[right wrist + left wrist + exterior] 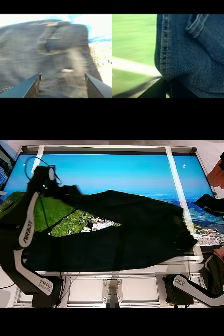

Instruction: Fold the clothes and pants, and hang the long-sleeved shirts on hangers.

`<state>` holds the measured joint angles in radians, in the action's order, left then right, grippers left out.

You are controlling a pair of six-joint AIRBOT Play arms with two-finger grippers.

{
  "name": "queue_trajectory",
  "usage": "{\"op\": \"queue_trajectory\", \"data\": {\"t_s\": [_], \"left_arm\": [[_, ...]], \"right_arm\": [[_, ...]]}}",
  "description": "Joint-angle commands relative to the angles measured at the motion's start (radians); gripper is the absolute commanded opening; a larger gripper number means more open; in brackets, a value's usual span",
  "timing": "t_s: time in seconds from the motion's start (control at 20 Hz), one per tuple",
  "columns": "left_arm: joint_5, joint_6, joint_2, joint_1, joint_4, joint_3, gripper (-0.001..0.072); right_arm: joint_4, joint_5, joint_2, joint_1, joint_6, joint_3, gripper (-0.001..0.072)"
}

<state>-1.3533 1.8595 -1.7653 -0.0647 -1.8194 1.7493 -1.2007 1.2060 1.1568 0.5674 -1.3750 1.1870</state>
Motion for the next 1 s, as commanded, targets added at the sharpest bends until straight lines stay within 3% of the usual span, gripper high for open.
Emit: {"op": "queue_trajectory", "data": {"t_s": [0.0, 0.2, 0.25, 0.35, 0.55, 0.75, 0.85, 0.95], "left_arm": [[-0.303, -0.057, 0.084, 0.016, -0.201, -0.004, 0.0026], [-0.402, -0.056, 0.085, -0.021, -0.086, -0.068, 0.0037], [-0.410, -0.057, 0.085, -0.036, -0.087, -0.097, 0.0112], [-0.425, -0.066, 0.085, -0.051, -0.087, -0.143, 0.0363], [-0.433, -0.149, 0.117, -0.032, -0.164, -0.148, 0.0373], [-0.227, -0.185, 0.180, 0.042, -0.181, -0.148, 0.0384], [-0.135, -0.208, 0.167, 0.077, -0.121, -0.148, 0.0497], [-0.075, -0.228, 0.128, 0.113, -0.026, -0.148, 0.0497]], "right_arm": [[0.001, 0.027, 0.001, -0.001, 0.000, 0.000, 0.0624], [0.000, 0.044, 0.001, -0.001, 0.000, 0.000, 0.0624], [0.000, 0.048, 0.001, -0.001, 0.000, 0.000, 0.0624], [0.000, 0.054, 0.001, -0.001, 0.000, 0.000, 0.0625], [-0.008, 0.053, 0.001, -0.001, 0.002, 0.000, 0.0625], [-0.008, 0.047, 0.002, -0.001, 0.006, 0.000, 0.0625], [-0.008, 0.042, 0.002, -0.001, 0.006, 0.000, 0.0625], [-0.006, 0.039, 0.002, -0.001, 0.005, 0.000, 0.0625]]}}
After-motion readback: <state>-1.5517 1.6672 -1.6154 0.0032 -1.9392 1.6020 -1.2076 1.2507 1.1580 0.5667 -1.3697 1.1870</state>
